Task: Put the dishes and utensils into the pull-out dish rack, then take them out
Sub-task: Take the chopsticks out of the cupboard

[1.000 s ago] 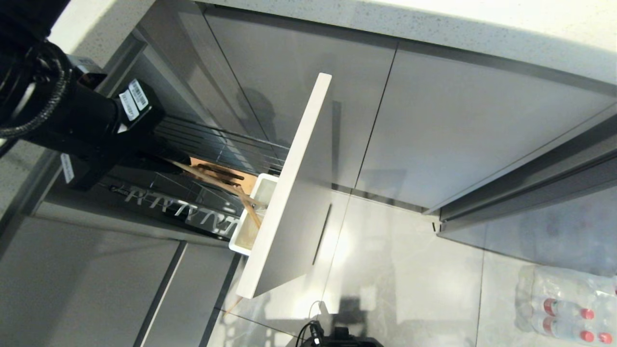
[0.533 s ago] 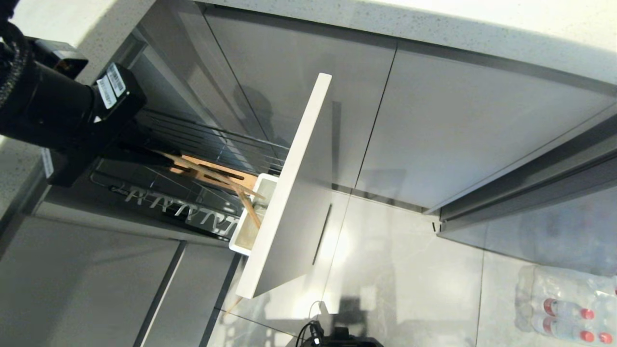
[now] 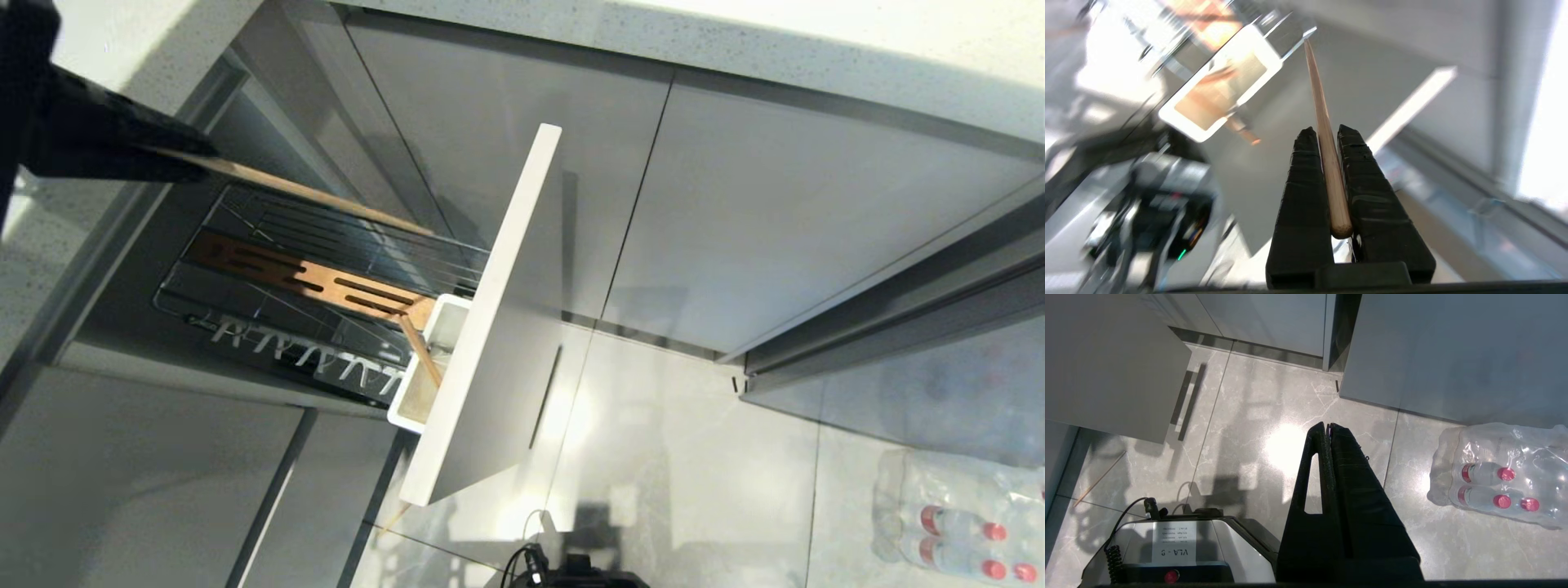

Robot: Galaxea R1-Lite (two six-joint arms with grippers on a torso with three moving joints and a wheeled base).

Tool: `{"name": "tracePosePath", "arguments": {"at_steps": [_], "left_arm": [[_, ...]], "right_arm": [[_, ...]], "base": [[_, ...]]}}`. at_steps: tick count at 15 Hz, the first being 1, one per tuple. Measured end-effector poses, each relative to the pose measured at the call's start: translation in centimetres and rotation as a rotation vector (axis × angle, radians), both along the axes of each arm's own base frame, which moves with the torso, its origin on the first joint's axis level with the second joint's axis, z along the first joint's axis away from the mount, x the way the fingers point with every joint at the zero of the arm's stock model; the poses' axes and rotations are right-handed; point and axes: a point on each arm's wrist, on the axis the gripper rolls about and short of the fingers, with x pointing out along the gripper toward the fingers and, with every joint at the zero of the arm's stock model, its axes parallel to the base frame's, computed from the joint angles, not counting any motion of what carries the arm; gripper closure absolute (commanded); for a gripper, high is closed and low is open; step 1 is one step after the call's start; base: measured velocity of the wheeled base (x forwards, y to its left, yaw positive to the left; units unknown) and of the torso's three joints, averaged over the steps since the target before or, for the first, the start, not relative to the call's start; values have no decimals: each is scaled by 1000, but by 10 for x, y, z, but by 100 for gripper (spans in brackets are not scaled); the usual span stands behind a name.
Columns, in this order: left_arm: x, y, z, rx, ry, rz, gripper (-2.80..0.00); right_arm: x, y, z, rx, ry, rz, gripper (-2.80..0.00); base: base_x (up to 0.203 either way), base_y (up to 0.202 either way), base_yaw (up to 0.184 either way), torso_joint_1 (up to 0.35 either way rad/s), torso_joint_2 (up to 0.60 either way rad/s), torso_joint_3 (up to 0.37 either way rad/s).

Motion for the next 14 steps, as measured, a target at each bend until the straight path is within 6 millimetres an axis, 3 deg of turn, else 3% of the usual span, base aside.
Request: {"name": "tracePosePath", "arguments": {"at_steps": [9,14], "left_arm": [[-110,62,40,-102,-478,-43,0],[-166,86,34,22,-638,74,0]], "right_arm": [[0,0,0,0,0,0,0],[0,0,0,0,0,0,0]], "base": [[0,0,0,0,0,0],[0,0,0,0,0,0]]}}
